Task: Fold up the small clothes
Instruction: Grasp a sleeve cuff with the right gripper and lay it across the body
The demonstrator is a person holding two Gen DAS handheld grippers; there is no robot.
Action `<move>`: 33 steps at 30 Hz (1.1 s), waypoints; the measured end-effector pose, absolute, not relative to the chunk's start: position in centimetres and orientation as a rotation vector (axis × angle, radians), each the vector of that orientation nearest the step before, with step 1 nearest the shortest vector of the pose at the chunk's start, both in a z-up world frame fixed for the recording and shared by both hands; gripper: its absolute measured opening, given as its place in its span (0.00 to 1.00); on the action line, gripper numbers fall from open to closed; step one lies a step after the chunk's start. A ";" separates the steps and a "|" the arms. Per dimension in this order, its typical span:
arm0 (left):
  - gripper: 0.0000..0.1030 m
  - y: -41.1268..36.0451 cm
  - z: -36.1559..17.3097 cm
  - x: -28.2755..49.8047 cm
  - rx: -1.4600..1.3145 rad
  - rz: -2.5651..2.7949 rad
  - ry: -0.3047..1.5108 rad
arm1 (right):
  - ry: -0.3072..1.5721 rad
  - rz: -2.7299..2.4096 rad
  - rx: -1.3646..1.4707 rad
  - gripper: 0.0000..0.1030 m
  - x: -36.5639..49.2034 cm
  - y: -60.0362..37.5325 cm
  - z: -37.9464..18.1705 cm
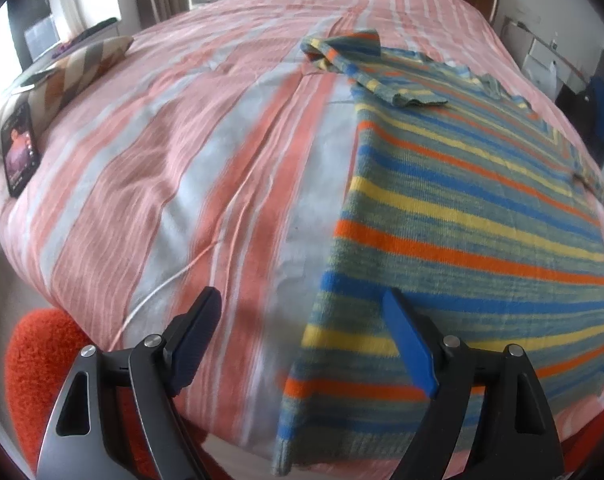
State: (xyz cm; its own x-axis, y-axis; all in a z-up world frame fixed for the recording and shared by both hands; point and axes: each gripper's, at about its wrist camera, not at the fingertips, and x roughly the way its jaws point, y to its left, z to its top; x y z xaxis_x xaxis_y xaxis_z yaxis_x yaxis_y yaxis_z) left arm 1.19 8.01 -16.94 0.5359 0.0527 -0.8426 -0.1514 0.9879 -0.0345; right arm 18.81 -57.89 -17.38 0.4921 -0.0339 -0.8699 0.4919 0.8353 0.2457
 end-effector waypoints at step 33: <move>0.95 3.1 -16.5 4.0 0.055 -0.028 0.988 | 0.685 0.076 0.127 0.65 -0.8 -31.2 -12.0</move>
